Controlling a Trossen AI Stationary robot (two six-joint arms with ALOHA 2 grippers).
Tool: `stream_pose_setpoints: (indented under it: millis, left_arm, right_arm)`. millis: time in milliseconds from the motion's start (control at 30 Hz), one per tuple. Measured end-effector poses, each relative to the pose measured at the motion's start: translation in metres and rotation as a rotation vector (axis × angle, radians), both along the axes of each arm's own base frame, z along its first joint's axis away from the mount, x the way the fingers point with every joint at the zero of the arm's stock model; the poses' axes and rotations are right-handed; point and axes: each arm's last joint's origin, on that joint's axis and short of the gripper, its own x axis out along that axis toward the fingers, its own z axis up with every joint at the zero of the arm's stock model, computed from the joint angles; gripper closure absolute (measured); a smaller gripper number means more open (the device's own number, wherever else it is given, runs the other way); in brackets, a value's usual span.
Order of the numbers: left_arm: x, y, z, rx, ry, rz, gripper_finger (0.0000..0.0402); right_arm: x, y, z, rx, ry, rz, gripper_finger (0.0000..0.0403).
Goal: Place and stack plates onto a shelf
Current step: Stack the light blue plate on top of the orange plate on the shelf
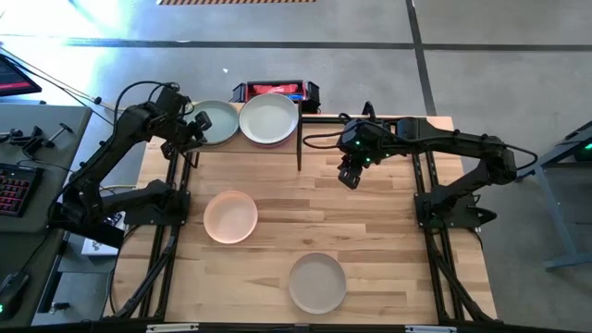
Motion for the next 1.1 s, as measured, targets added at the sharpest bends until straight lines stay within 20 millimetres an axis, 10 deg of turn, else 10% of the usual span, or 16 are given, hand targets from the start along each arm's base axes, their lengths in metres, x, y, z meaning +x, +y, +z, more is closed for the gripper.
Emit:
stream_pose_setpoints:
  millis: [1100]
  left_arm:
    - [0.003,-0.003,0.001,-0.078,-0.103,-0.020,0.0298]
  right_arm:
    - [0.000,0.000,0.000,0.002,0.000,-0.002,0.0269]
